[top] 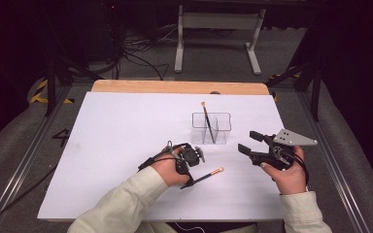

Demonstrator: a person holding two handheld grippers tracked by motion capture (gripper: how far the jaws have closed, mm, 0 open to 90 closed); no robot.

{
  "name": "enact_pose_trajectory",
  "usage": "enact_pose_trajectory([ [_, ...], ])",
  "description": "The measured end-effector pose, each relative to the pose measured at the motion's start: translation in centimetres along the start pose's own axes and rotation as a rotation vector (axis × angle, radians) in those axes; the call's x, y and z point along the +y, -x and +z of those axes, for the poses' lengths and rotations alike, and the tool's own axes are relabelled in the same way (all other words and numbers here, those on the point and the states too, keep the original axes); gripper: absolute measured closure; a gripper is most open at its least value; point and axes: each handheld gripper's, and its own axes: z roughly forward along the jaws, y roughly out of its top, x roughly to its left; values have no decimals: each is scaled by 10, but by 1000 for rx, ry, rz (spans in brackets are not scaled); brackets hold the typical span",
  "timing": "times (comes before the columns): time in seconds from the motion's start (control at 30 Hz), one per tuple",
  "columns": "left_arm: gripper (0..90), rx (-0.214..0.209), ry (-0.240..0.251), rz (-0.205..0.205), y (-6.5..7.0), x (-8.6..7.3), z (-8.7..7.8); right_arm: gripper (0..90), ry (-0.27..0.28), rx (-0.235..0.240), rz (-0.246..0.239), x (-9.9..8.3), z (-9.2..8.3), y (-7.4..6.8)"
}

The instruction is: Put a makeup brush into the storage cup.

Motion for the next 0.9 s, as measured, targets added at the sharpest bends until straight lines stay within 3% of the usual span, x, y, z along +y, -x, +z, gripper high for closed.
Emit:
enact_pose_trajectory([
  [0.27,524,-2,-37,17,2,1,5,307,7,15,12,0,0,0],
  [0.9,719,9,-74,42,13,4,6,307,2,21,1,-1,2,-1],
])
